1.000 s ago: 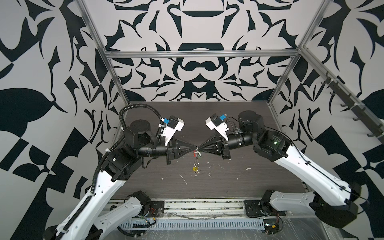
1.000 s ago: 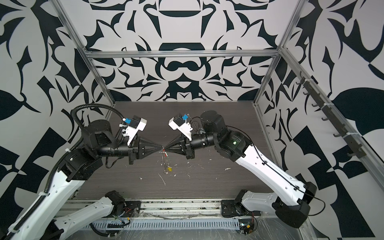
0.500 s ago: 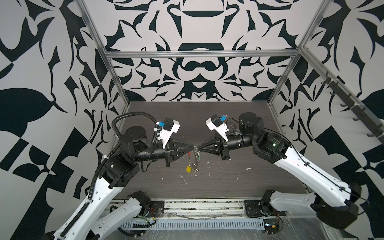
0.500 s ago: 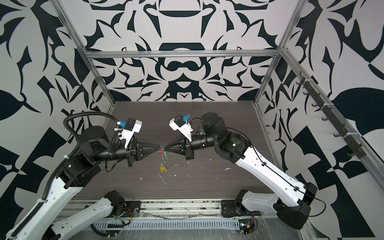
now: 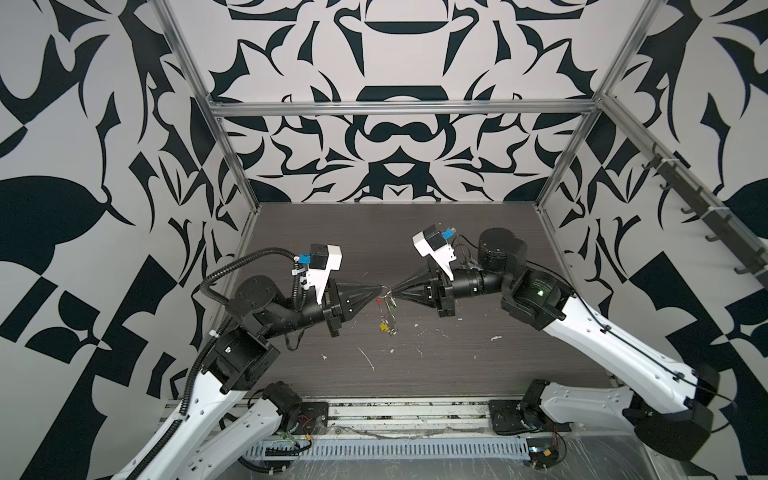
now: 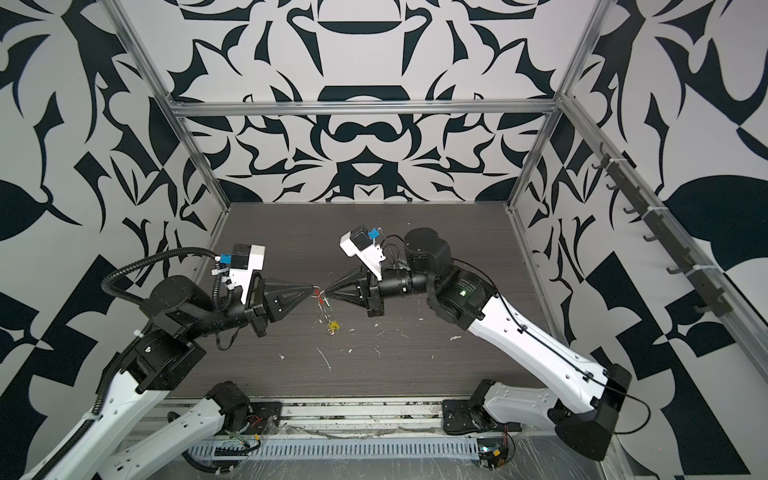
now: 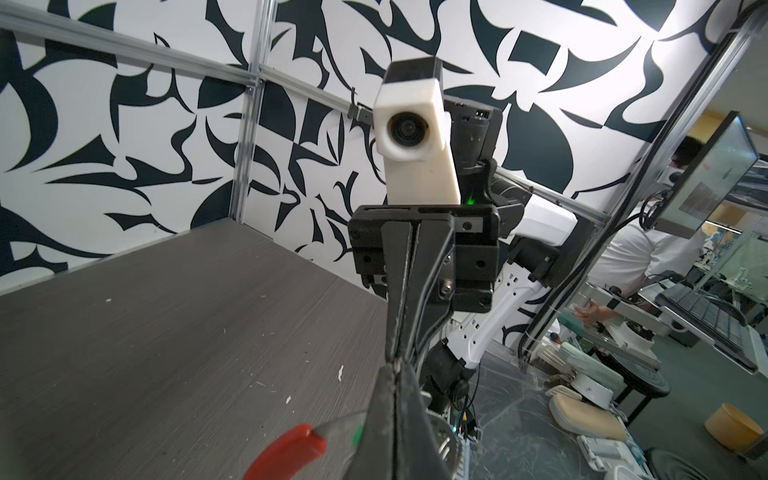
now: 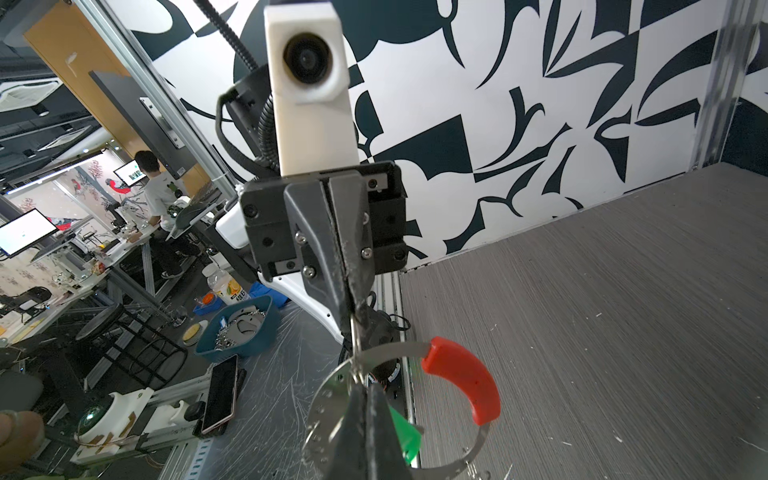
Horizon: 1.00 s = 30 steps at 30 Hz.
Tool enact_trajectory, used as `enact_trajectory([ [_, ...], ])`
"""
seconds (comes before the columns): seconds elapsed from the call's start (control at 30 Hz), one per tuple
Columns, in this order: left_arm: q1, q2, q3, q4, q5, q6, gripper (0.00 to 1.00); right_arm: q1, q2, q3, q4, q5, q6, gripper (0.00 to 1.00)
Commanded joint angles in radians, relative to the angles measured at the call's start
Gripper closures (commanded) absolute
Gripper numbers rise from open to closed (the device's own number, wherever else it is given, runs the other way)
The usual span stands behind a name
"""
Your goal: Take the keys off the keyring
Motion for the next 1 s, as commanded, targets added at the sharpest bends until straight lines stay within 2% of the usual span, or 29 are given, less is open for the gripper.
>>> enact_trajectory([
  [0.0,0.005,-0.019,-0.017,0.205,-0.057,-0.04,1.0,0.0,-0.018,-0.022,0.072,-0.039,0.042,1.0],
  [0.53,0.005,-0.021,-0.126,0.466,-0.085,-0.13,1.0,0.005,0.028,-0.093,0.362,-0.056,0.184,1.0],
  [0.97,0.005,-0.02,-0.136,0.478,-0.096,-0.138,1.0,0.023,0.074,-0.095,0.471,-0.054,0.227,1.0],
])
